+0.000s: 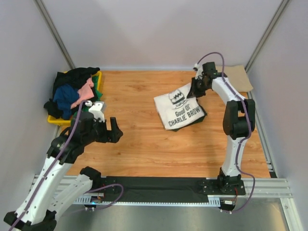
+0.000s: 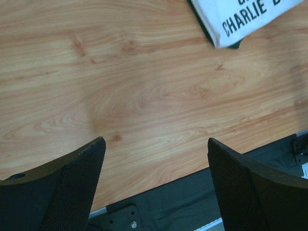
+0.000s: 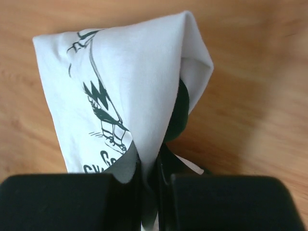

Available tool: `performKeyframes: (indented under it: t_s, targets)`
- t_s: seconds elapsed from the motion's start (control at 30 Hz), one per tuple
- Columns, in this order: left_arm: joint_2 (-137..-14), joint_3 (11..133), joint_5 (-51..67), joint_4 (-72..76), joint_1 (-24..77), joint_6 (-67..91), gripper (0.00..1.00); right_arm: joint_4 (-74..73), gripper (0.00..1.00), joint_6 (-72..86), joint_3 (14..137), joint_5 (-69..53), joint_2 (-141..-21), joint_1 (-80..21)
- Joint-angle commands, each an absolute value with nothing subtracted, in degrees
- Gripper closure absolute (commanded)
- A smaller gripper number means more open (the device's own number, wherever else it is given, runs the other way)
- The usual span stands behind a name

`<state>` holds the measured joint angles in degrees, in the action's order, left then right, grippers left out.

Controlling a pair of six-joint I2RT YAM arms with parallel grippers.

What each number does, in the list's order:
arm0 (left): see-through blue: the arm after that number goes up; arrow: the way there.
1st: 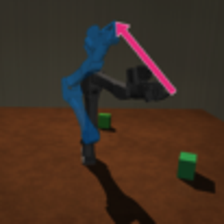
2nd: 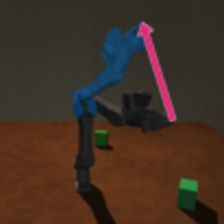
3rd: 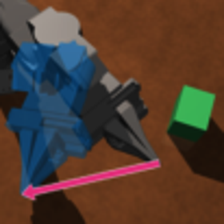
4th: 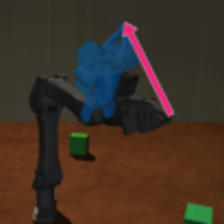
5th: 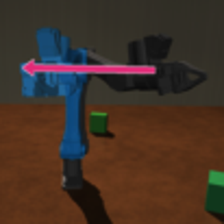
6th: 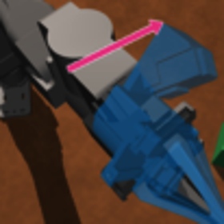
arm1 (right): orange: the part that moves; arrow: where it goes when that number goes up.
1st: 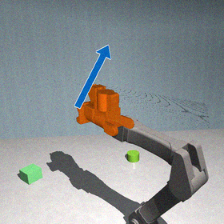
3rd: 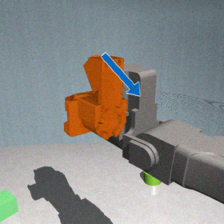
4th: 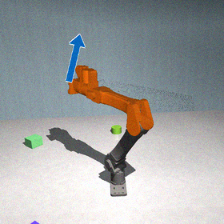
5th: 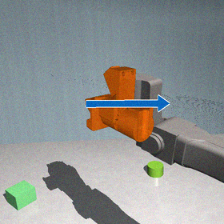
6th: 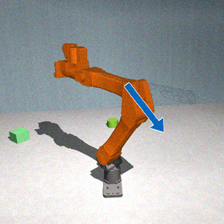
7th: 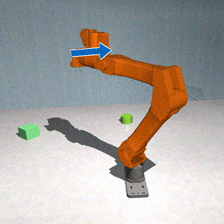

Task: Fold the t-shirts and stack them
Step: Neatly place the folded tshirt to the corner

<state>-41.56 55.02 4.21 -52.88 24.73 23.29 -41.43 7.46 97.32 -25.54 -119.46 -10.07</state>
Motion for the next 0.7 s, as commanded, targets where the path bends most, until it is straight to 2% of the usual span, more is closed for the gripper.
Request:
performKeyframes:
  t_s: [0.0, 0.3, 0.67]
  targets:
    - [-36.66, 54.67, 2.90, -53.80, 24.61, 21.36, 0.06, -47.72, 1.00, 0.89, 106.06, -14.44, -117.15, -5.20]
    - [-27.95, 50.71, 0.09, -50.45, 24.61, 23.47, 0.08, -52.47, 1.00, -6.05, 132.15, -5.81, -124.45, 1.75]
    - [-30.94, 51.33, -1.14, -50.98, 24.61, 23.29, 0.10, -51.07, 1.00, -12.65, 145.19, -1.85, -129.72, 5.01]
